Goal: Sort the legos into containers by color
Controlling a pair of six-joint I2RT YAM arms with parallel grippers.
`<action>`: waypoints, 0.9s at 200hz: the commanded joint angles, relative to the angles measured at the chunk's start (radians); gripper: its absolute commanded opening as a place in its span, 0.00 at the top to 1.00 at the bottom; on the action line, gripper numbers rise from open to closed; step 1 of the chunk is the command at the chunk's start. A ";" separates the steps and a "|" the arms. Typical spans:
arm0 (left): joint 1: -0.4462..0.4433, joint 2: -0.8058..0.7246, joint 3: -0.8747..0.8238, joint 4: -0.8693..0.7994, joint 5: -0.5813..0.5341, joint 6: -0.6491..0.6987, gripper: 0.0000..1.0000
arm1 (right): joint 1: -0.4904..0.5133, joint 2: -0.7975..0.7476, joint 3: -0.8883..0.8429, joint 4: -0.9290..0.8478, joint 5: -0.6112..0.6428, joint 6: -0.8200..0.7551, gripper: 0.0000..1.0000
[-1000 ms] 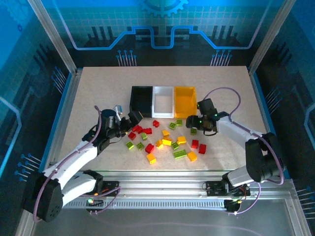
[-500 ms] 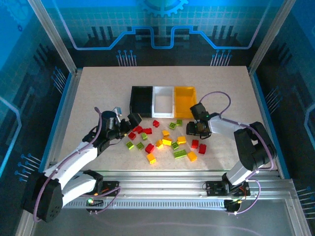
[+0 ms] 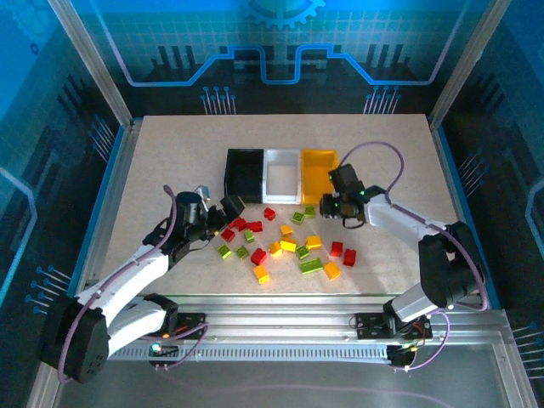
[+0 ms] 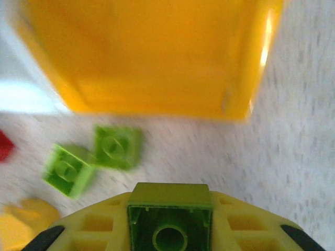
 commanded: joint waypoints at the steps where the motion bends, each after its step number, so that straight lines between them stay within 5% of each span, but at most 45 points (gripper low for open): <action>1: -0.005 0.007 -0.019 -0.012 0.001 -0.015 0.01 | -0.005 0.050 0.132 -0.025 0.041 -0.016 0.70; 68: -0.004 -0.015 -0.041 -0.060 -0.020 -0.019 0.01 | -0.068 0.349 0.444 -0.083 0.052 -0.014 0.67; 98: -0.005 -0.016 -0.045 -0.067 -0.031 -0.019 0.01 | -0.071 0.402 0.505 -0.103 0.056 -0.009 0.52; 135: -0.005 -0.022 -0.041 -0.071 -0.031 -0.019 0.01 | -0.070 0.345 0.497 -0.093 0.038 0.006 0.40; 180: -0.005 -0.050 -0.032 -0.111 -0.035 -0.009 0.01 | -0.036 0.111 0.289 -0.090 0.019 0.031 0.35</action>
